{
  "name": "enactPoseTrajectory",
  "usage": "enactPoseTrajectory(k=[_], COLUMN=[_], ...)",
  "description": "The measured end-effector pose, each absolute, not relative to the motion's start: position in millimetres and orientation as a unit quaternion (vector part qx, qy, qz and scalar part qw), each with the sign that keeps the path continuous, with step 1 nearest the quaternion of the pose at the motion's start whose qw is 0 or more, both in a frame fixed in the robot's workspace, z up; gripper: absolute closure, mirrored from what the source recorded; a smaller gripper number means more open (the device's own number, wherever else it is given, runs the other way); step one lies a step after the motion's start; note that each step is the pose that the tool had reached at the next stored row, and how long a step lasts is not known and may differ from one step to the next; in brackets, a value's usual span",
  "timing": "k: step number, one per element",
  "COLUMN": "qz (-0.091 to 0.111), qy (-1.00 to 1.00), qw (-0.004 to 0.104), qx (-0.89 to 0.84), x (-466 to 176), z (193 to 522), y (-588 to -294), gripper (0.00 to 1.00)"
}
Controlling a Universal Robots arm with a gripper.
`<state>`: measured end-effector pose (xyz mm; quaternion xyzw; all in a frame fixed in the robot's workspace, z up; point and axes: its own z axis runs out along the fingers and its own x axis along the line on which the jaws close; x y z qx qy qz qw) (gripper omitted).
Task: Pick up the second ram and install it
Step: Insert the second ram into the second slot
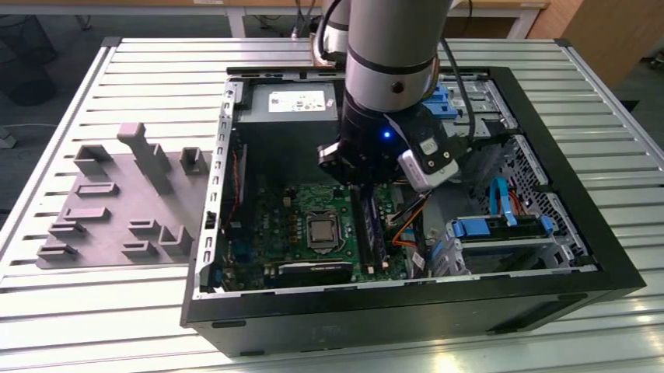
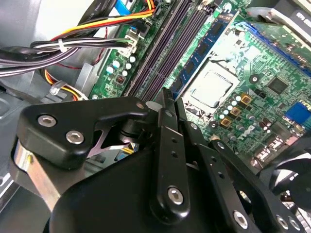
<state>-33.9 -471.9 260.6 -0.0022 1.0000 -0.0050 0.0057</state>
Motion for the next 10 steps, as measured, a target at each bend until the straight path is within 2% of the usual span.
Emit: enactPoseTrajectory(k=[10], qz=[-0.005], qy=[1.0], qw=[0.006], qx=[-0.002], x=[-33.0], z=[251.9], y=[-472.1], gripper=[0.86])
